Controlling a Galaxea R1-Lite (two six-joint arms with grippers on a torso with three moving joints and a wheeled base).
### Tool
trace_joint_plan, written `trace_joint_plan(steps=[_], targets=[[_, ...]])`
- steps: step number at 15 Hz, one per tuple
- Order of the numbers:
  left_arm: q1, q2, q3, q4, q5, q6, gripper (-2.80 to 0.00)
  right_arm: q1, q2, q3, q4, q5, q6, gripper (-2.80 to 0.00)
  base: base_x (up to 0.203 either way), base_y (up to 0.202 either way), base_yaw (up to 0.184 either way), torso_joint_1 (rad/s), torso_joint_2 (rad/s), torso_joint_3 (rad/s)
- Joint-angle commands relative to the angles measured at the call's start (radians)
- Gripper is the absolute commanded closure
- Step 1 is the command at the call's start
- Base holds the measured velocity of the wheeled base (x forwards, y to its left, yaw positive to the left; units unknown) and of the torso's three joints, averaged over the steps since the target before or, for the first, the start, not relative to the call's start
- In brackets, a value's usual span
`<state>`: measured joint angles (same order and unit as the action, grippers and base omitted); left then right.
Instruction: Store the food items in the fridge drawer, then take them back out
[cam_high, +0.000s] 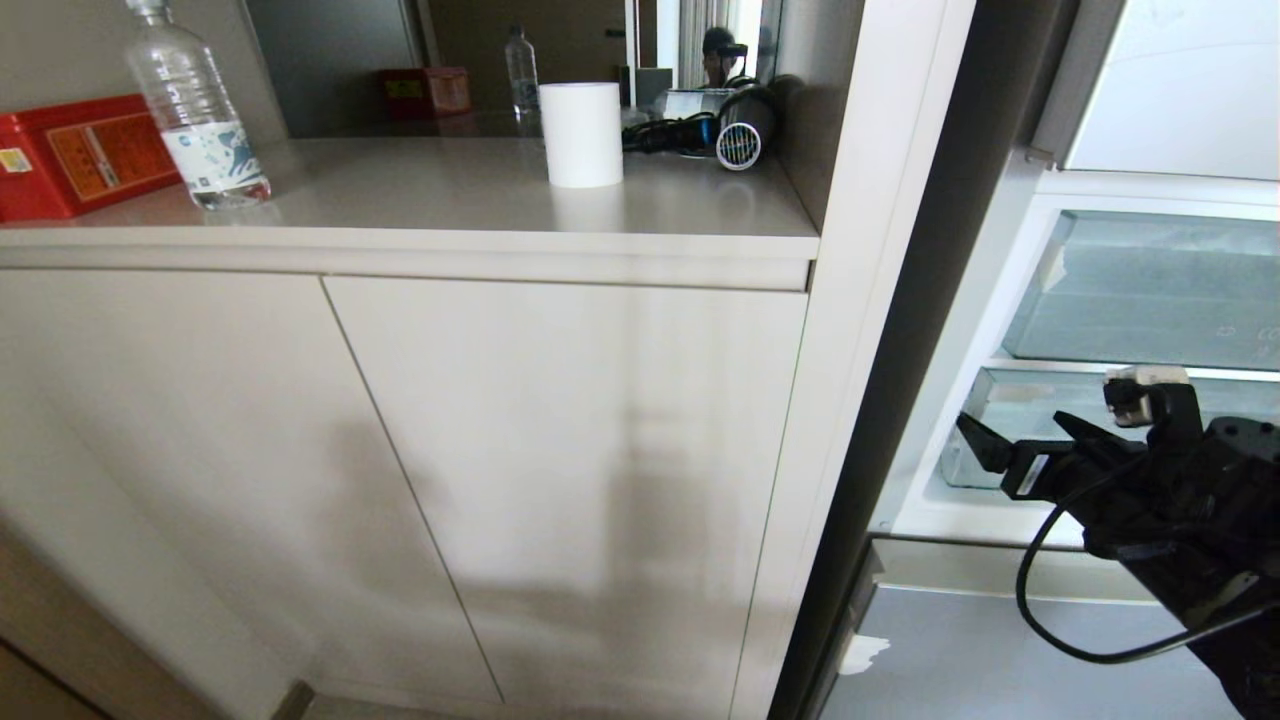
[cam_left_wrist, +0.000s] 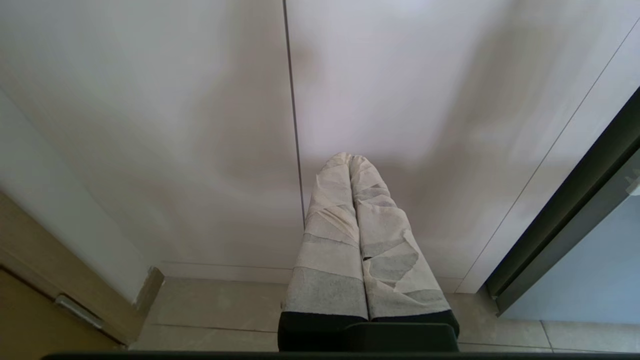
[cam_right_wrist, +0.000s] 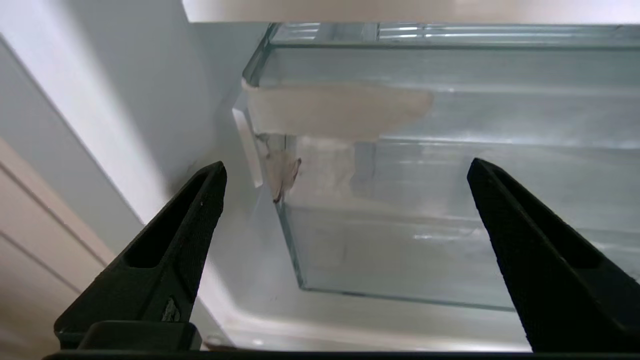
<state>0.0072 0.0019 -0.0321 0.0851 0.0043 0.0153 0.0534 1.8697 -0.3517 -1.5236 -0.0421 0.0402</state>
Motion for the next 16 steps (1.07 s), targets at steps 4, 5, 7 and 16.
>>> trace_joint_plan(steps=[4, 5, 7, 16], targets=[[0.000, 0.000, 0.000, 0.001, 0.000, 0.000, 0.00, -0.001, 0.036, -0.029, -0.006, 0.001, -0.002, -2.80, 0.000, 0.000, 0.000, 0.000, 0.00, 0.000], [0.000, 0.000, 0.000, 0.001, 0.000, 0.000, 0.00, -0.001, 0.038, -0.036, -0.006, 0.001, -0.003, -2.80, 0.000, 0.000, 0.000, 0.000, 0.00, 0.000], [0.000, 0.000, 0.000, 0.001, 0.000, 0.000, 0.00, -0.001, 0.045, -0.040, -0.006, 0.001, -0.006, -2.80, 0.000, 0.000, 0.000, 0.000, 0.00, 0.000], [0.000, 0.000, 0.000, 0.000, 0.000, 0.000, 0.00, -0.001, -0.001, 0.019, -0.006, 0.001, -0.017, -2.80, 0.000, 0.000, 0.000, 0.000, 0.00, 0.000]])
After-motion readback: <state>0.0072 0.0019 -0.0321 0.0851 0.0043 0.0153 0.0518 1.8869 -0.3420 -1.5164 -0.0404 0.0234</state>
